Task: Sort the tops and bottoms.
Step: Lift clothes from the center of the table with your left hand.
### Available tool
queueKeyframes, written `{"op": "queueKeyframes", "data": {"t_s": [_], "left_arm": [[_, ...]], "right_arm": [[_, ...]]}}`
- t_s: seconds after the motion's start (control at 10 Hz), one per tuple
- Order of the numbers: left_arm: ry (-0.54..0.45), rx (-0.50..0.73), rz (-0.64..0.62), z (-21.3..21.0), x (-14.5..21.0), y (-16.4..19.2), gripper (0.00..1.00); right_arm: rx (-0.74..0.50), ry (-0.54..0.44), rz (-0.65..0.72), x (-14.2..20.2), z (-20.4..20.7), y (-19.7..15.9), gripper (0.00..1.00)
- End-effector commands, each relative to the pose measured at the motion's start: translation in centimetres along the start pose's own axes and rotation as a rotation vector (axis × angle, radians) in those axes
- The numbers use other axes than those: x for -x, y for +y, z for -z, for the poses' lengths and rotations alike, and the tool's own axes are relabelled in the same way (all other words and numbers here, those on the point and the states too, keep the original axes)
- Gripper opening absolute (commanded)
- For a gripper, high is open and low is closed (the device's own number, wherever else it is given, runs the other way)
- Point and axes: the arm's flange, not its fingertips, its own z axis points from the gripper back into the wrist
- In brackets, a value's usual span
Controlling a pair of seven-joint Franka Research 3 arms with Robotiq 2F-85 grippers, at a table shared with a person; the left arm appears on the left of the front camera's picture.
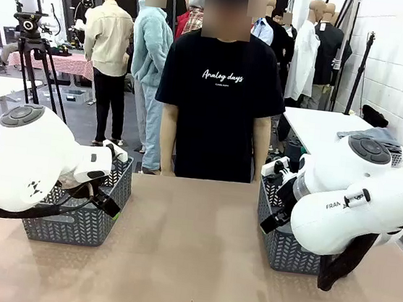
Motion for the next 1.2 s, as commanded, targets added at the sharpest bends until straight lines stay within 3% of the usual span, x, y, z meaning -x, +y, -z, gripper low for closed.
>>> {"op": "queueKeyframes", "data": {"t_s": [0.0,1.1], "left_arm": [[0.0,0.0,0.0,0.0,0.0,0.0,1.0],[0.0,0.0,0.0,0.0,0.0,0.0,1.0]], "right_arm": [[0.0,0.0,0.0,0.0,0.0,0.02,1.0],[0.0,0.0,0.0,0.0,0.0,0.02,1.0]]}}
